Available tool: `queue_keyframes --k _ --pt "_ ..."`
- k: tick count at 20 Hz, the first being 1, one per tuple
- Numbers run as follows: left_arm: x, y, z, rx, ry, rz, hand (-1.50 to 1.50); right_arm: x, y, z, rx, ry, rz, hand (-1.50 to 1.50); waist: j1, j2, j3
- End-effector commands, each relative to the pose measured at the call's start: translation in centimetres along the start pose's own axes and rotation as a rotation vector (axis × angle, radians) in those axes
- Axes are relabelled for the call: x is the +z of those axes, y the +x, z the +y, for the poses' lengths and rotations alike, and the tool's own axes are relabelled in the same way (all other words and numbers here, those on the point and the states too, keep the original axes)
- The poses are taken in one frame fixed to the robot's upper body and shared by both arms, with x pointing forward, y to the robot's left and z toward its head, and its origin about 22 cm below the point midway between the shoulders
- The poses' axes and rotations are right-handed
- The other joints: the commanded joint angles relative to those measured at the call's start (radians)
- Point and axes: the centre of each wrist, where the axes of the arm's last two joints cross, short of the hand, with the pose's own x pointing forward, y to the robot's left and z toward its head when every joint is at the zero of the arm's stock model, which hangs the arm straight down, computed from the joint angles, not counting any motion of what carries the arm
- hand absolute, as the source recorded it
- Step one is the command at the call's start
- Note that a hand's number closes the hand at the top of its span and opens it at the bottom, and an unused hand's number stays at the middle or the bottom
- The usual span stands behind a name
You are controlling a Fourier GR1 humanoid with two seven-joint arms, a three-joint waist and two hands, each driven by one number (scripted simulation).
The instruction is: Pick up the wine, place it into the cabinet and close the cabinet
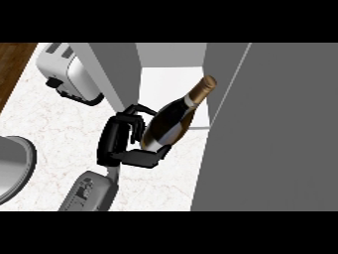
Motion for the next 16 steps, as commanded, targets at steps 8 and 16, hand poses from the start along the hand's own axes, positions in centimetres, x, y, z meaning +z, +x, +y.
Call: queue_keyframes --k 8,16 --pt "-4.6 -1.4 -1.3 -0.046 -0.019 0.051 1.50 2.3 5.1 -0.9 -0.123 0.046 -0.064 -1.50 -0.017 0.003 -0.001" --pt "-6.5 -2.4 -2.3 -0.003 -0.010 0.056 1.50 1.6 2.8 -0.5 -0.114 0.023 -0.054 -1.50 -0.011 0.006 0.000"
